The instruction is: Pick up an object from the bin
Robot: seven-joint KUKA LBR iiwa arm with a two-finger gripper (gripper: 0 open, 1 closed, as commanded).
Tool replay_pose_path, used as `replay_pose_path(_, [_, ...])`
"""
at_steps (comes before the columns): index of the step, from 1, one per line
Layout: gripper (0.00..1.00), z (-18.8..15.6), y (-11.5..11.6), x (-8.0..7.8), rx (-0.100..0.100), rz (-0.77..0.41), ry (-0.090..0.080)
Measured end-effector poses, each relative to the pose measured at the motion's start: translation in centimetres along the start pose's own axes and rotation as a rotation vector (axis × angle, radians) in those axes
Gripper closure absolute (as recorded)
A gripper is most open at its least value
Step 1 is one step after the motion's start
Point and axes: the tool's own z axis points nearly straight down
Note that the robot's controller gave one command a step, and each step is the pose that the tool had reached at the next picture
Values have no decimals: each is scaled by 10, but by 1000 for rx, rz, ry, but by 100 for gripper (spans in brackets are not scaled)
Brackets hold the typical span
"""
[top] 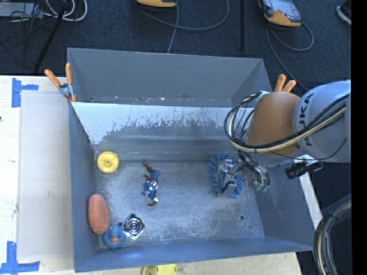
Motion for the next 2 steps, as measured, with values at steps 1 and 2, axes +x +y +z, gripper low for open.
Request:
replay_pose_path(1, [100, 0, 0, 0, 0, -1, 0])
replay_pose_path(2, [100, -166, -8, -1, 1, -23, 5])
